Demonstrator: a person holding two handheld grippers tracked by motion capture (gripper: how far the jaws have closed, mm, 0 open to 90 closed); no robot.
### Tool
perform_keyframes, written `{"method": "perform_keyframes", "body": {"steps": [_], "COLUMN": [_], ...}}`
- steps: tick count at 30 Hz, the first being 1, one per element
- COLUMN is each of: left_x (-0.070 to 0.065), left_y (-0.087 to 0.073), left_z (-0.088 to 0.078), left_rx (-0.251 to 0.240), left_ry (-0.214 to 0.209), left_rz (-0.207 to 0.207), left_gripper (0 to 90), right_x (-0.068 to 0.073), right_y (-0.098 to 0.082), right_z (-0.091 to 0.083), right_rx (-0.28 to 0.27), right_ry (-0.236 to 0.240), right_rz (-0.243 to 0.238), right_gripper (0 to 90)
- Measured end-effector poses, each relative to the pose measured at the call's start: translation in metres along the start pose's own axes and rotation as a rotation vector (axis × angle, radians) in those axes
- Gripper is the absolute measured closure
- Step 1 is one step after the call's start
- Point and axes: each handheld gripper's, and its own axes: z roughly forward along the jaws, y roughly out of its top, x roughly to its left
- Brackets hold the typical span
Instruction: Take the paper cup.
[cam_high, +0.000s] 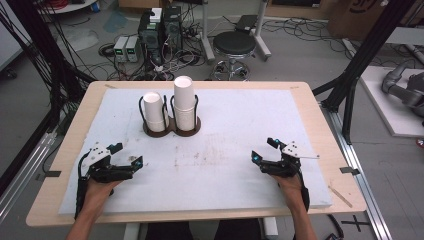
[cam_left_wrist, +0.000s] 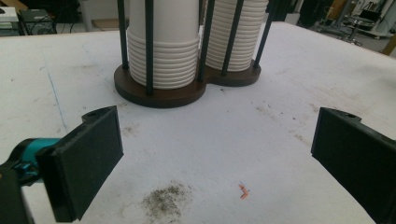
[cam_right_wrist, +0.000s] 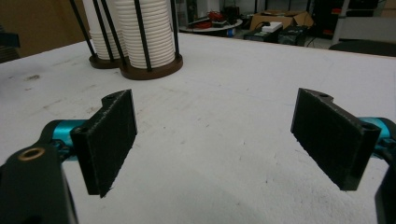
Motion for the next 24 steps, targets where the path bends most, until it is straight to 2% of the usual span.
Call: {"method": "perform_keyframes", "body": {"steps": [4,9,19,24], "left_x": [0.0008,0.001,0.002,0.0019], "left_y": [-0.0001,0.0001,-0.0005,-0.0007], "left_z": [-0.0001,0.0,-0.0013,-0.0024], "left_rx": [-0.001,0.003,-0.016,-0.021], "left_ry": [-0.001,-0.011,-0.023,-0.018], "left_rz": [-0.012,-0.004,-0.015,-0.008], "left_gripper": [2.0,2.0,2.0,2.0], "right_x": [-0.0001,-0.0009,-0.0016,-0.0015], "right_y": [0.0,0.0001,0.0001,-0.0003], "right_z": [0.0,0.0002,0.0002,-0.0006], "right_rx": [0.001,0.002,-0.003,-0.006], "right_ry": [-0.002,0.001,0.003,0.004], "right_rz": [0.003,0.005,0.011,0.016], "right_gripper": [14.8,14.8,14.8,14.8]}}
